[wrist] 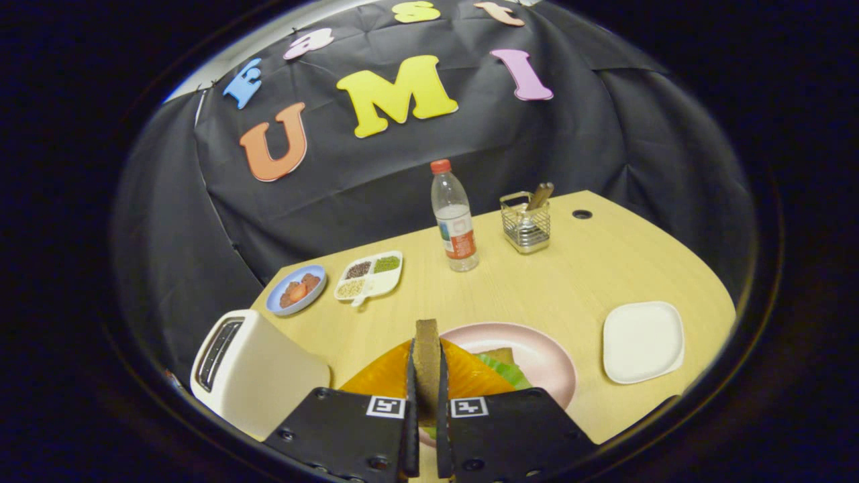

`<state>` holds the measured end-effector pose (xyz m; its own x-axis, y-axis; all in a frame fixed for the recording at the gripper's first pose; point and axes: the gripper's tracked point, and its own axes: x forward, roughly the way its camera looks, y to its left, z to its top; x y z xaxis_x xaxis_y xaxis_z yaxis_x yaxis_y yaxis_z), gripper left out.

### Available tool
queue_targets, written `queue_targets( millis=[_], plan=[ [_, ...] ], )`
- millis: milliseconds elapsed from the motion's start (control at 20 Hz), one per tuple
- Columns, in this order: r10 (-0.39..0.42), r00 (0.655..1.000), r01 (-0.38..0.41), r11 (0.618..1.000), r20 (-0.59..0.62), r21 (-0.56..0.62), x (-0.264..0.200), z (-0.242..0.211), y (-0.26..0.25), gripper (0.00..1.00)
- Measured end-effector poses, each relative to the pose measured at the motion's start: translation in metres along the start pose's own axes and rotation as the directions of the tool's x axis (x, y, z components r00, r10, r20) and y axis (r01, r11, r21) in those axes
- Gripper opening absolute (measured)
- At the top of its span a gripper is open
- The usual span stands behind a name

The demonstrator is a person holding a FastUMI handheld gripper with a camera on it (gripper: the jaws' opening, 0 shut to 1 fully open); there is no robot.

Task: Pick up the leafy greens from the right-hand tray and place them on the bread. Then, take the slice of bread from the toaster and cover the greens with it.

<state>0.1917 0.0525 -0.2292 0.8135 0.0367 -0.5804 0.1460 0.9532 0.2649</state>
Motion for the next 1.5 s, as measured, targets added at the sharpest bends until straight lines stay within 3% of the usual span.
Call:
queue_targets(
  millis=[150, 250, 350, 400, 650, 900, 1250, 1500],
  plan=[
    [-0.010, 1.000, 0.010, 1.000, 0.022, 0.021, 0.005, 0.000, -0.025, 0.13],
    [-0.039, 0.999, 0.039, 0.999, -0.004, 0.022, 0.013, -0.009, -0.046, 0.25],
    [-0.069, 0.997, 0.070, 0.997, -0.021, 0.033, 0.017, -0.015, -0.063, 0.26],
    [-0.081, 0.996, 0.082, 0.996, -0.029, 0.035, 0.020, -0.019, -0.071, 0.47],
    [-0.122, 0.992, 0.122, 0.992, 0.030, -0.019, 0.003, -0.014, -0.086, 0.66],
    [-0.091, 0.967, 0.113, 0.990, 0.238, -0.084, -0.078, 0.020, -0.066, 0.97],
    [0.005, 0.887, 0.066, 0.989, 0.462, -0.136, -0.199, 0.029, -0.024, 0.96],
    [-0.005, 0.835, 0.129, 0.974, 0.550, -0.186, -0.261, 0.019, -0.030, 0.96]
  ],
)
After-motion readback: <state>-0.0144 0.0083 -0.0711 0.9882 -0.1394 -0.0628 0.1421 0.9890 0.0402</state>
